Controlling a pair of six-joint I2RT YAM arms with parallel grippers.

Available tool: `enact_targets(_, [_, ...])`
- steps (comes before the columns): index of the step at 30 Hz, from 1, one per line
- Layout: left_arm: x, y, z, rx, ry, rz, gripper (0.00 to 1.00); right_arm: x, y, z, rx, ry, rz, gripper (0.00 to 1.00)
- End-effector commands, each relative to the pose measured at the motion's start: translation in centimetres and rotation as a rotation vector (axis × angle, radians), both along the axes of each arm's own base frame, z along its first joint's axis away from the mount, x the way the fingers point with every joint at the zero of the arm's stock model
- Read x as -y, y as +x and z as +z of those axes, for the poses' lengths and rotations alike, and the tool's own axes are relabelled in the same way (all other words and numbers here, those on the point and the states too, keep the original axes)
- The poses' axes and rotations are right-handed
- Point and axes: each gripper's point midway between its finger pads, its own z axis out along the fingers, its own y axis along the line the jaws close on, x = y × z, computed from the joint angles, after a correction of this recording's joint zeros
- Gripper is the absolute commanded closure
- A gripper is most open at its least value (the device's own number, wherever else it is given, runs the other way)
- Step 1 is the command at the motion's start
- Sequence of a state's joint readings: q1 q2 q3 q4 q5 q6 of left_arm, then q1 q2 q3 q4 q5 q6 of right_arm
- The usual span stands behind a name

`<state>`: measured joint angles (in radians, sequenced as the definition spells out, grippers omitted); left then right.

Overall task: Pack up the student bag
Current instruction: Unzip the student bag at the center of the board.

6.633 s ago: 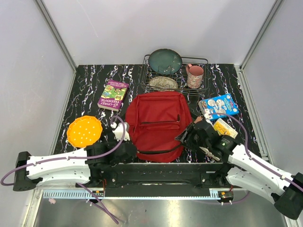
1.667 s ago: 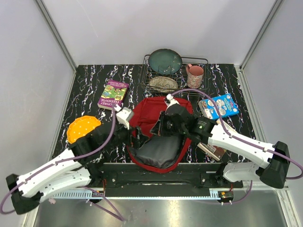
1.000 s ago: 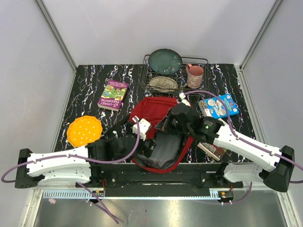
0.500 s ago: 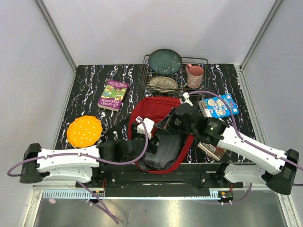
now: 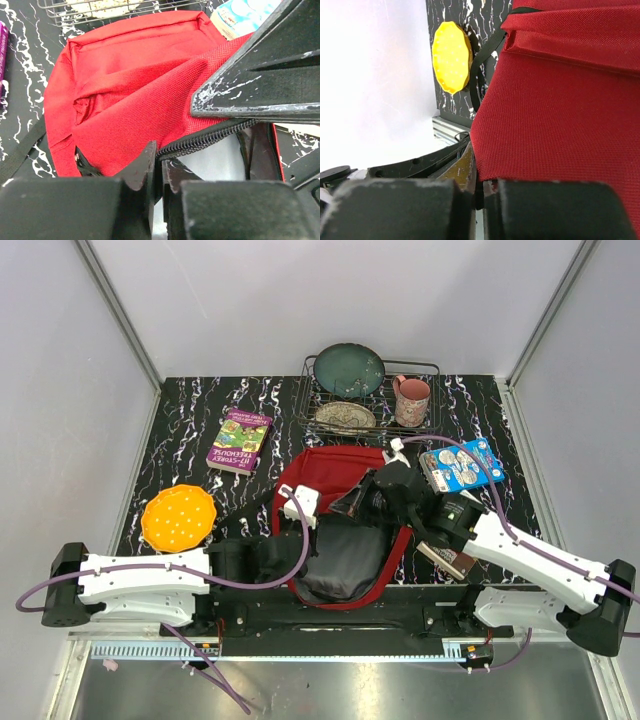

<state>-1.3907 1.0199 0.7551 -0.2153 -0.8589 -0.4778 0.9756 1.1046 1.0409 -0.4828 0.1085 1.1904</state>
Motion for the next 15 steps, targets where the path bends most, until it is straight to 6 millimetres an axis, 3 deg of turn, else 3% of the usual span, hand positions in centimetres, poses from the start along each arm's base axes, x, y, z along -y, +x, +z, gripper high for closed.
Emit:
enact_targets(1, [-0.4, 0.8, 2.7, 0.036, -0.071, 0.063, 0.97, 0.0, -0.2, 2.4, 0.049, 0.088, 0.011, 0.82])
enact_targets(5, [-0.7, 0.7, 2.9, 0.030, -0.070, 0.064, 1.00, 1.5, -0.3, 1.3, 0.048, 0.047, -0.024, 0.41])
enact_targets(8, [-1.1, 0.6, 3.1, 0.026, -0.075, 0.062, 1.00, 3.5, -0.3, -0.2, 0.015, 0.010, -0.105, 0.21])
enact_targets(13, [-1.1, 0.0, 3.3, 0.020, -0.082, 0.019, 1.00, 5.6, -1.4, -2.9, -0.062, 0.025, -0.177, 0.13])
enact_targets(15, [-0.9, -0.2, 3.3, 0.015, -0.073, -0.003, 1.00, 5.8, -1.8, -3.2, -0.085, 0.057, -0.189, 0.11])
